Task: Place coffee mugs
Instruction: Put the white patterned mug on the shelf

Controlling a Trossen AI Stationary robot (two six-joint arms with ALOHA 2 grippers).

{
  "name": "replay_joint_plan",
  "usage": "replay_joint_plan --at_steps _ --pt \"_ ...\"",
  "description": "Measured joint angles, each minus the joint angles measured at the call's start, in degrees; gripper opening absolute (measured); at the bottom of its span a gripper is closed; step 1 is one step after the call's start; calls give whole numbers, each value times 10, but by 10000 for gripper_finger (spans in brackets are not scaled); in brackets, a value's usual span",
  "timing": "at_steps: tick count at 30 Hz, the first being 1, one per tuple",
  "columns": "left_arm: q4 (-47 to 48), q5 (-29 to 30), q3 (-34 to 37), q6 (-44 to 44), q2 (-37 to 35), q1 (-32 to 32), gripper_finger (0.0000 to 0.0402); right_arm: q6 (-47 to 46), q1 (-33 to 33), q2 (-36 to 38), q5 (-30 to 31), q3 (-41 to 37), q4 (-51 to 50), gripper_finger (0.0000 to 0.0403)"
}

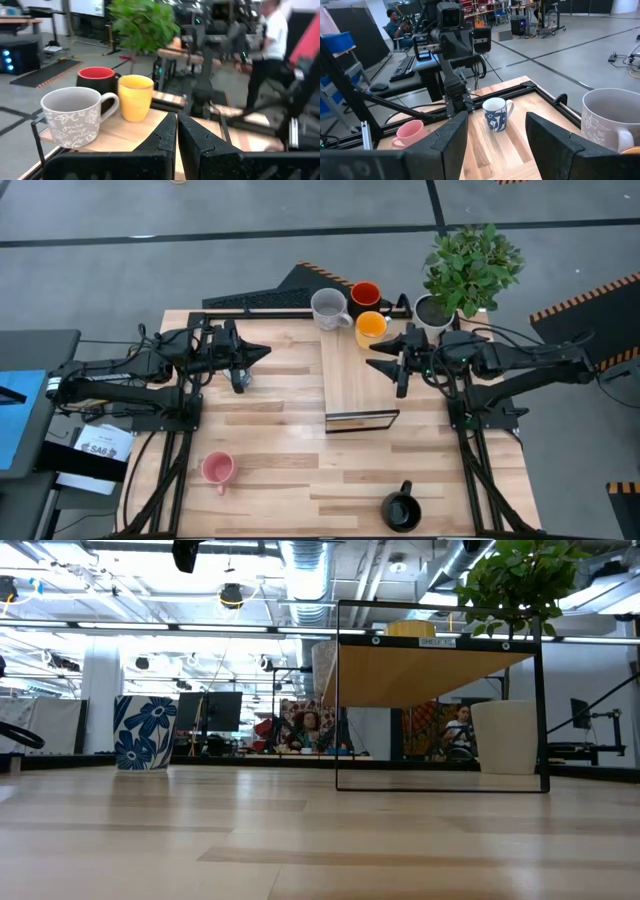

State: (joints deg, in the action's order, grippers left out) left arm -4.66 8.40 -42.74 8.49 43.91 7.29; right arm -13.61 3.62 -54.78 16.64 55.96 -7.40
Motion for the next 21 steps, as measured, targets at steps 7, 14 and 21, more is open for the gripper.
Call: replay_joint_plan --at_steps 7,14,21 --pt "183 83 -106 32 51 10 34 0 0 0 0 0 0 223" --pt "548 144 -190 183 127 53 130 0 0 0 0 0 0 223" --pt "648 59 -160 289 197 70 209 0 0 0 0 0 -5 223"
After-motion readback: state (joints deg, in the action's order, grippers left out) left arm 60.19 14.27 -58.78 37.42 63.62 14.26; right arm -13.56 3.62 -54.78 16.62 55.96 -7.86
